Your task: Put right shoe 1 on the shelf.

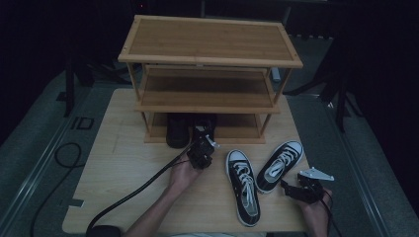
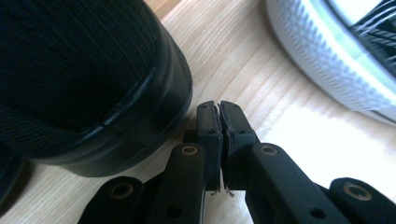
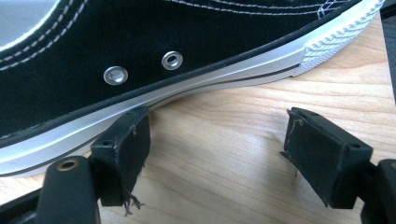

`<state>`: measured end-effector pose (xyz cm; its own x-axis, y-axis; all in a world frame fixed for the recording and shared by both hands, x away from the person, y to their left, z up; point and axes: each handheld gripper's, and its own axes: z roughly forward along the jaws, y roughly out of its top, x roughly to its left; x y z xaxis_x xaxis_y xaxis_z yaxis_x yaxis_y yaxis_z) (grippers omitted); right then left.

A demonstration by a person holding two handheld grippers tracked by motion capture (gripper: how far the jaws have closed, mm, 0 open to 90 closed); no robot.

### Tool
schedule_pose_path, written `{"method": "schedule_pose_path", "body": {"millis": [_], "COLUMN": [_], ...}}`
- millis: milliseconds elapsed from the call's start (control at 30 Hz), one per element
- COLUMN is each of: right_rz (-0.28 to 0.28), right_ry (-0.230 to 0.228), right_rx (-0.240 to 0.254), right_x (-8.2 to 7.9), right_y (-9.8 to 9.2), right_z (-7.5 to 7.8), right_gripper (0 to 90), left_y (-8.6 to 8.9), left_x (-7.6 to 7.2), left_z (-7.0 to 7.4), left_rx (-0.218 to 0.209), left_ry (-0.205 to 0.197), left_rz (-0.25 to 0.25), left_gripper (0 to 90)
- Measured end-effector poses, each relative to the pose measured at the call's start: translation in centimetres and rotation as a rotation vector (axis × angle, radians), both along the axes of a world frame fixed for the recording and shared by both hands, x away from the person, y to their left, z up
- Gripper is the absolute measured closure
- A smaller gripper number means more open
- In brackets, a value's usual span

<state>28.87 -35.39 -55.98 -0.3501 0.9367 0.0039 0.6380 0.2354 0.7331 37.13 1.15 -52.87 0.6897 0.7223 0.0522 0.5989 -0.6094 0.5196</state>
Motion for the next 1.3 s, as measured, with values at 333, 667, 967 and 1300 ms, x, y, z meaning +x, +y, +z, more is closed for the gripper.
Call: {"method": "schedule_pose_path", "body": {"millis": [333,667,967,1300], "right_rz": [0.000,0.000,0.001,0.002], "right_ry": [0.000,0.000,0.000,0.000], "right_rx": [0.000,0.000,0.000,0.000], "right_x": [0.0,0.0,0.0,0.0], "right_y": [0.0,0.0,0.0,0.0], "right_z": [0.0,0.0,0.0,0.0], "right_gripper": [22.4,22.4,22.5,22.5], "left_y": [0.4,0.7,1.2,6.0], "left_x": [1.9,3.8,3.0,0.3], "left_z": [-0.3,-0.3,-0.3,0.1], "left_rx": [-0.030,-0.057,-0.041,-0.094], "left_ry": [0.002,0.004,-0.026,-0.070], "left_rz": [0.060,0.072,0.023,0.040], "left_gripper": [89.6,89.7,84.0,77.5]}}
